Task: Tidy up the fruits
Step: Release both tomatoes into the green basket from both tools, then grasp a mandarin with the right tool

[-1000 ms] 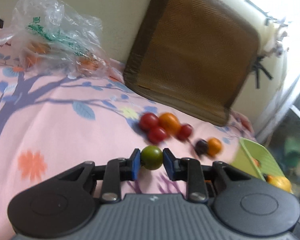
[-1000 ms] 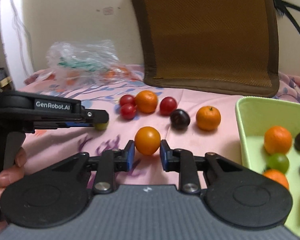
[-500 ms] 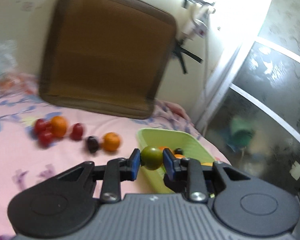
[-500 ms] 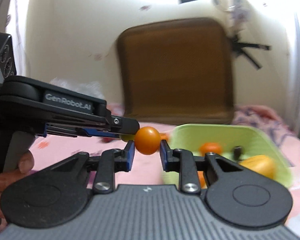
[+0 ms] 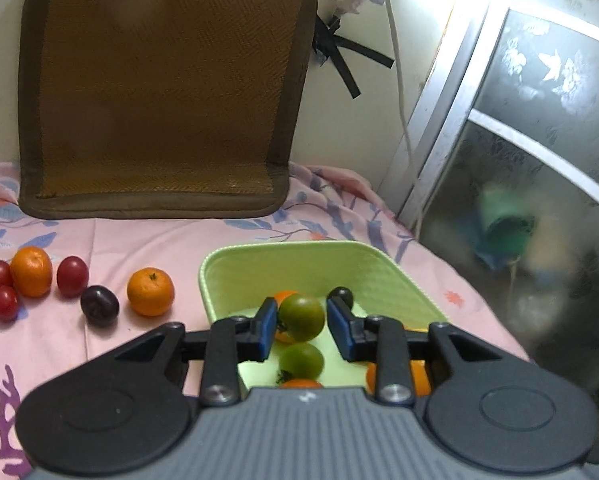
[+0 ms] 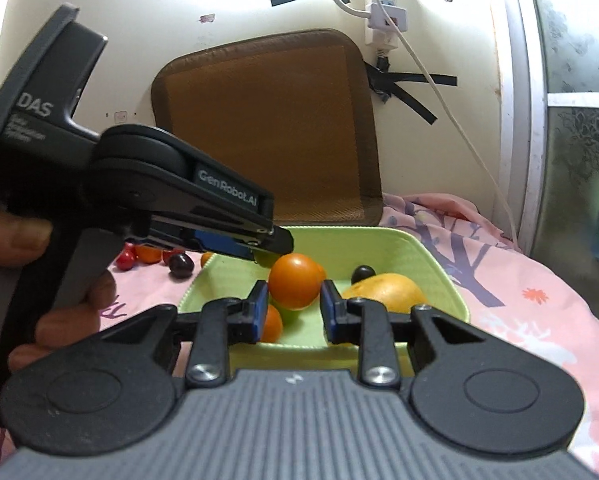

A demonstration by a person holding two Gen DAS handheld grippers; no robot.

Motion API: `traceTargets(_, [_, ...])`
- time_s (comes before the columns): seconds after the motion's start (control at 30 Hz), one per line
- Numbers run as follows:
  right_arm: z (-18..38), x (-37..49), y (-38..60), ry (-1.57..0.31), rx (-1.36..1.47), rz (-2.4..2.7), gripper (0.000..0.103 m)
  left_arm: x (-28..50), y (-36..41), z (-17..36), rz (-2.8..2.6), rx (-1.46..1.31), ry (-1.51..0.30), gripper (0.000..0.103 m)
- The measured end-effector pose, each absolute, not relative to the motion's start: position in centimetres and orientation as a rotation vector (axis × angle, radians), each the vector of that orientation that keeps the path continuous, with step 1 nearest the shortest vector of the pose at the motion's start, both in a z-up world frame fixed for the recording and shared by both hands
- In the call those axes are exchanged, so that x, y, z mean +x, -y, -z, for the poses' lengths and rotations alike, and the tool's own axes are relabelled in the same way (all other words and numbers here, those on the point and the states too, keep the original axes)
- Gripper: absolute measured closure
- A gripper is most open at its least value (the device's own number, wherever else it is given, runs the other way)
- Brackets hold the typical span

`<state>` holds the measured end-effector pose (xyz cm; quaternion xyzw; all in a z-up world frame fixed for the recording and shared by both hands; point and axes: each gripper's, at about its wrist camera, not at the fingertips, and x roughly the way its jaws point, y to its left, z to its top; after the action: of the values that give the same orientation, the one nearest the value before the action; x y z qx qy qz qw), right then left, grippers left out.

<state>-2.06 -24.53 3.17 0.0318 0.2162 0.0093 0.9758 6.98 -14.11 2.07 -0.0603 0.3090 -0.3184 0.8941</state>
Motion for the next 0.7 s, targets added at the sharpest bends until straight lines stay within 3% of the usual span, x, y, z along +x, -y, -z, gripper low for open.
traceTargets(0.1, [-3.2,-2.8,24.6,-0.426,0.065,-0.021,0.067,7.0,14.2,-2.1,0.642,-0.104,-0.633,0.067])
traceTargets(0.33, [-4.2,-4.0,24.1,-0.369,0.061,-0.012,0.064,5.9,11.9,-3.4,0.591,-0.093,-0.565,0.066])
traceTargets(0.7, [-5.3,-4.2,19.4,-0.369,0.031,-0.188,0.064,5.8,-0.1,-1.7,0.218,-0.103,-0.511,0.062])
